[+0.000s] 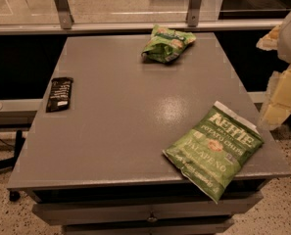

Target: Move green jalapeno chip bag near green rice chip bag

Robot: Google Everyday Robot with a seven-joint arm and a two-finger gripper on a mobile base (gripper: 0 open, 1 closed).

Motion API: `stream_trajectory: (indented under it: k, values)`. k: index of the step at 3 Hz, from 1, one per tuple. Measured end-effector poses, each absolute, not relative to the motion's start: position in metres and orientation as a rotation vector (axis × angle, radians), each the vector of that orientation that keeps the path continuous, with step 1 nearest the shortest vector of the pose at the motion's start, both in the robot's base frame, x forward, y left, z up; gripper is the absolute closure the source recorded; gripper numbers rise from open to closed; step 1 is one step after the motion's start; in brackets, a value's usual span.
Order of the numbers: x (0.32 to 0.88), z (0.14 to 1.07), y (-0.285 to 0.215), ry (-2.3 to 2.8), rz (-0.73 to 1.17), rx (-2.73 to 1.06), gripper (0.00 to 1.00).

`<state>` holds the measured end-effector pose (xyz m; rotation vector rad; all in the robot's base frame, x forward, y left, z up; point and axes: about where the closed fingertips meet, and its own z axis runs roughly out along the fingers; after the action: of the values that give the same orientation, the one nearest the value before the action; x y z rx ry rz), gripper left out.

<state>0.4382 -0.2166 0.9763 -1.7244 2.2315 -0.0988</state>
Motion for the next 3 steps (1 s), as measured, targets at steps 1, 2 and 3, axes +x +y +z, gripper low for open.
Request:
stream_trajectory:
  k: [1,2,3]
  values:
    - [0.438,0.976,-0.217,2.231,-0.099,-1.724,0.00]
    - [0.440,0.976,-0.216,2.215,-0.083,-1.707,0.00]
    - [0.444,0.946,-0.206,2.200,0.024,-1.642,0.00]
